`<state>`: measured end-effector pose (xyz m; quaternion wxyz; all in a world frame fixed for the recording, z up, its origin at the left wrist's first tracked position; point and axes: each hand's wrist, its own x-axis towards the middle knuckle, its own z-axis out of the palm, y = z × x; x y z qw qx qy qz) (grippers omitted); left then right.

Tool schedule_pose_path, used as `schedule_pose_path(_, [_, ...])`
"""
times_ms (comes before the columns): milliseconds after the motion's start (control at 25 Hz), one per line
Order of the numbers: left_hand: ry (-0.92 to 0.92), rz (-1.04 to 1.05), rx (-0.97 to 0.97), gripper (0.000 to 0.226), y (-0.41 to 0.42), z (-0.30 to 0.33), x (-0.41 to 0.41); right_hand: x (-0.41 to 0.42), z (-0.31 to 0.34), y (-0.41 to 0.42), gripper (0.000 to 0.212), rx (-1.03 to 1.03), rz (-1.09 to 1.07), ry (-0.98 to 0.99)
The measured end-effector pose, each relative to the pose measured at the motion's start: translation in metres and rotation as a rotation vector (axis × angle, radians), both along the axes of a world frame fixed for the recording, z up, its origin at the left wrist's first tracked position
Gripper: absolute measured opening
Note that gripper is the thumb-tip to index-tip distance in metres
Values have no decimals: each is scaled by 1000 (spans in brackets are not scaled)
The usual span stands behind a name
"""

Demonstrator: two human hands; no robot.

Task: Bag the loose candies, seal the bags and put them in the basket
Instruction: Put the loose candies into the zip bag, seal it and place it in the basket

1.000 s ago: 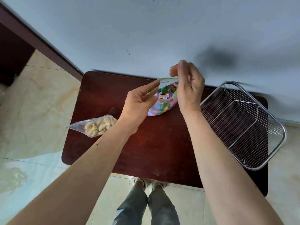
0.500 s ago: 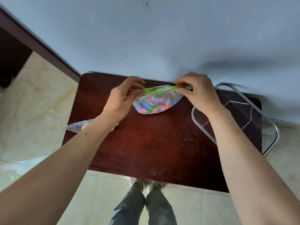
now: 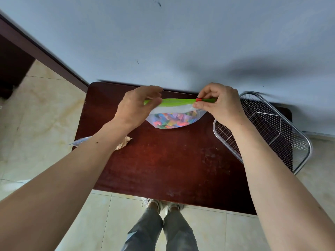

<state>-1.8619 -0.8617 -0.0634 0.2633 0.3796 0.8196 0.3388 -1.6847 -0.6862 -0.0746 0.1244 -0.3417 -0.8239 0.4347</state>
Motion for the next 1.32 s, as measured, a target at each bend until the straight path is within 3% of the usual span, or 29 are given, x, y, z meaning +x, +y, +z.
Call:
schedule_pose_path(240, [44, -191, -79, 35, 47, 11, 32, -1, 3, -4, 23, -107, 27, 71])
schedule_pose_path(520, [50, -171, -103, 33, 64, 5, 41, 8, 11, 1, 32, -155, -18, 69])
schedule_pose_path(680, [44, -154, -105, 18, 54, 4, 26, 13, 7, 2, 32, -136, -42, 73])
schedule_pose_path(960, [40, 56, -186, 16, 0, -3, -17, 19, -2, 9, 32, -120, -102, 56])
schedule_pose_path(1160, [-166, 296, -100, 13, -11, -11, -14, 18, -9, 6, 31, -116, -155, 69])
schedule_pose_path(1320, [-337, 377, 8, 16, -15, -18, -4, 26, -21, -2, 47, -256, -154, 23])
